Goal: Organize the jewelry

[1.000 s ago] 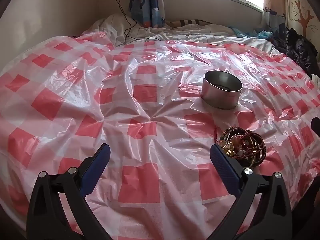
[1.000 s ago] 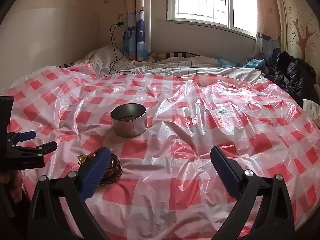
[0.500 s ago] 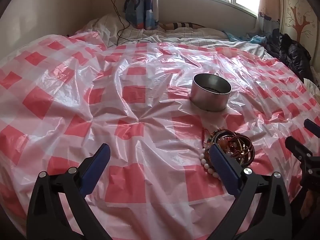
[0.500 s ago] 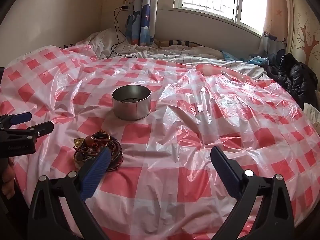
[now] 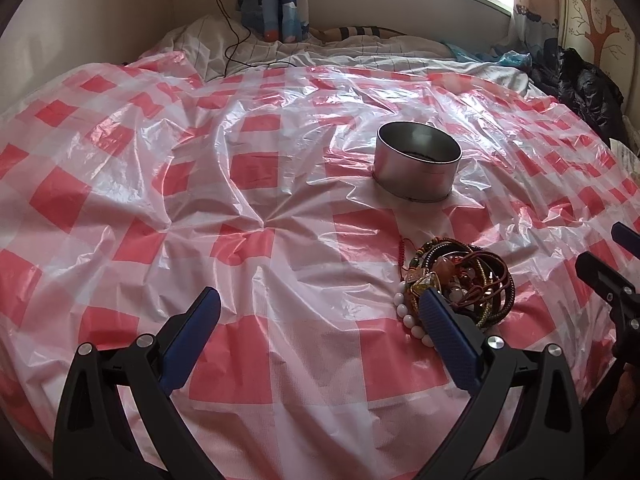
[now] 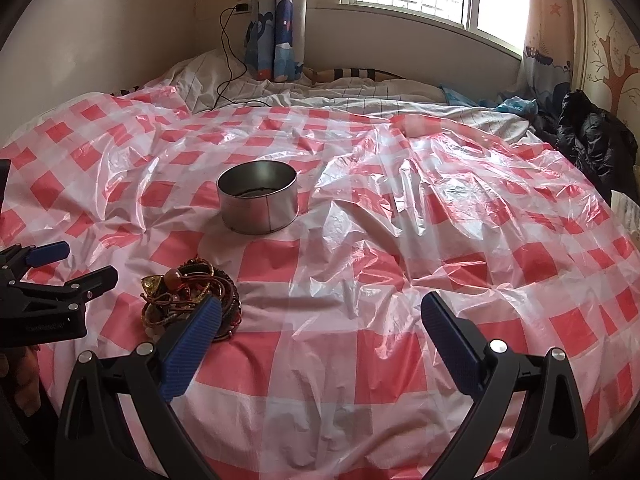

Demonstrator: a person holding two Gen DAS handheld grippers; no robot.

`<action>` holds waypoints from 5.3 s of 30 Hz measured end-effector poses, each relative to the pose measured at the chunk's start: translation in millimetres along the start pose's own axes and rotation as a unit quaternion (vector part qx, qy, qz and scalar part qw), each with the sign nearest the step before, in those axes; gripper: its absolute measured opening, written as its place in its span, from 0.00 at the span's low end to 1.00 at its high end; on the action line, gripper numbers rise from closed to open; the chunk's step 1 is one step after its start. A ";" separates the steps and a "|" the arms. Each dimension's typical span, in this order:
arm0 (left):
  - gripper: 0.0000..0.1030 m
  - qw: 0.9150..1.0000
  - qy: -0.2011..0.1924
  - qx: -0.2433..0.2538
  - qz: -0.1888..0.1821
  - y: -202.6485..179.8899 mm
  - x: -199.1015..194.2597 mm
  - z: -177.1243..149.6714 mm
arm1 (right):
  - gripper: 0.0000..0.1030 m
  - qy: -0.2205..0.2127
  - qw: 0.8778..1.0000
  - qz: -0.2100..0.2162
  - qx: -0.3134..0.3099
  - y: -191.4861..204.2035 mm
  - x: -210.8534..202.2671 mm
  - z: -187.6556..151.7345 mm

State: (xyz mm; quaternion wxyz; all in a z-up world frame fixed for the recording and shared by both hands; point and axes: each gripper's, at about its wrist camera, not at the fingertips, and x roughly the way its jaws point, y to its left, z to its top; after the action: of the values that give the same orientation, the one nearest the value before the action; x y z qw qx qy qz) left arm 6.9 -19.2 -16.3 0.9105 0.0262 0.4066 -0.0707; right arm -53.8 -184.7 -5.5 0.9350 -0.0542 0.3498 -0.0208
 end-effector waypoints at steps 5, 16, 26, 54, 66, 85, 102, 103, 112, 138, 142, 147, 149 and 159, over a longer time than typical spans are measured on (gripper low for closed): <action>0.93 0.999 0.005 0.023 -0.025 -8.4 1.0 -1.9 | 0.93 0.000 1.000 -0.001 0.001 -0.7 0.1 0.0; 0.93 0.997 0.018 0.031 -0.063 -19.3 7.9 -0.8 | 0.93 0.001 1.000 -0.001 0.000 -1.3 0.5 -0.4; 0.92 0.994 0.018 0.015 -0.110 -28.3 11.7 2.1 | 0.93 0.002 1.000 -0.002 -0.003 -1.0 1.4 -1.1; 0.00 0.984 -0.001 0.003 -0.177 -22.2 8.8 8.5 | 0.93 0.004 1.000 -0.001 -0.003 1.0 2.3 -0.7; 0.67 0.987 0.010 -0.006 -0.162 -26.3 17.4 7.2 | 0.93 0.004 1.000 -0.001 -0.005 2.2 2.4 -0.5; 0.12 0.979 -0.019 -0.051 -0.198 -7.5 10.6 15.1 | 0.93 0.005 1.000 0.001 -0.009 7.3 3.6 -4.3; 0.12 0.978 -0.042 -0.119 -0.168 34.6 2.0 21.7 | 0.93 0.064 0.972 0.224 -0.021 23.5 52.4 46.1; 0.12 0.977 -0.040 -0.122 -0.168 35.5 3.3 21.9 | 0.93 0.073 0.969 0.236 -0.026 26.2 60.0 50.6; 0.12 0.976 -0.032 -0.130 -0.172 38.9 9.0 22.3 | 0.45 0.153 0.952 0.241 -0.112 54.5 105.5 48.5; 0.12 0.977 -0.027 -0.128 -0.171 35.7 13.5 22.0 | 0.03 0.063 0.935 0.344 0.064 20.9 62.0 49.0; 0.12 0.977 -0.028 -0.125 -0.171 36.0 14.8 21.9 | 0.03 0.044 0.909 0.392 0.135 0.0 55.1 50.2; 0.12 0.977 -0.027 -0.125 -0.169 34.9 15.8 21.6 | 0.03 0.025 0.883 0.427 0.192 -23.5 52.0 53.1; 0.12 0.978 -0.026 -0.123 -0.167 34.5 16.4 21.3 | 0.01 0.025 0.883 0.427 0.193 -26.8 51.4 54.7; 0.12 0.978 -0.025 -0.125 -0.168 34.4 16.5 20.8 | 0.02 0.073 0.926 0.337 0.153 -20.0 65.0 45.2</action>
State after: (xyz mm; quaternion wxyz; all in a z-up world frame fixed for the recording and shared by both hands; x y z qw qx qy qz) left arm 38.2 10.8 -15.0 0.8915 -0.1581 0.3881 -0.1723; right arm 24.9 -205.7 -11.6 0.8559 0.2119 0.4072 0.2382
